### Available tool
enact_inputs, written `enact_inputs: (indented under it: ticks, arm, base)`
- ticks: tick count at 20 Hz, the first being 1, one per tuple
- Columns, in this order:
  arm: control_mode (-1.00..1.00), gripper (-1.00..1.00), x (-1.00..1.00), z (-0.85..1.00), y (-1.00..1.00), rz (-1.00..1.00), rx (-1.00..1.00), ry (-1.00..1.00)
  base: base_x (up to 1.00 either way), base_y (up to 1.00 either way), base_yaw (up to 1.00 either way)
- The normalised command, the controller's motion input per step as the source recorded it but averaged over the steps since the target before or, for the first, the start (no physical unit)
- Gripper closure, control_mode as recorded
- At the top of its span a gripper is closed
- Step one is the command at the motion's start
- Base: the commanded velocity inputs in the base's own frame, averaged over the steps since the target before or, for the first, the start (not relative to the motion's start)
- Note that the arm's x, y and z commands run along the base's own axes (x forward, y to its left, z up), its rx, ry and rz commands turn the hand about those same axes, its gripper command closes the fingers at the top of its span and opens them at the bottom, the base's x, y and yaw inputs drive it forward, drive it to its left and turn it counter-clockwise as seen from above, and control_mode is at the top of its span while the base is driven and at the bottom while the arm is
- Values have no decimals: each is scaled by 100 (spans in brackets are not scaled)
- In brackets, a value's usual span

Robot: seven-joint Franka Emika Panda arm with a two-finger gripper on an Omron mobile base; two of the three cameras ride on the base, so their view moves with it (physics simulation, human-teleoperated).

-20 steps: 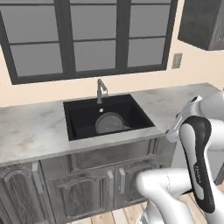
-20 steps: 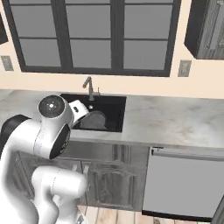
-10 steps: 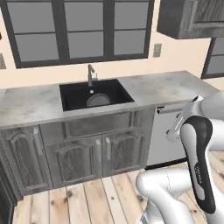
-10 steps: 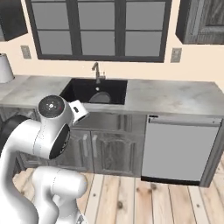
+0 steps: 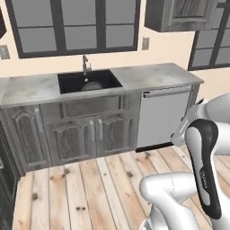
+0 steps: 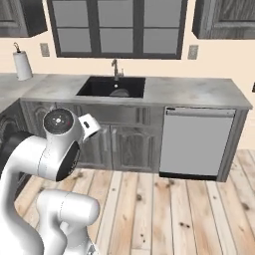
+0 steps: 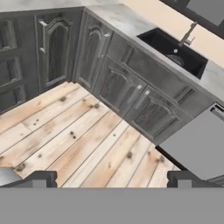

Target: Move the pot and pan from the stove into the sink.

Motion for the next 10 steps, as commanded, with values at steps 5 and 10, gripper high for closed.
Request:
enact_inputs:
  ticks: [5,10]
  arm:
    - [100,-100,0,0,0,0,0,0]
    - [100,-100,0,0,0,0,0,0]
  base:
    - [-95,-32,-3]
    - [-92,-30,-3]
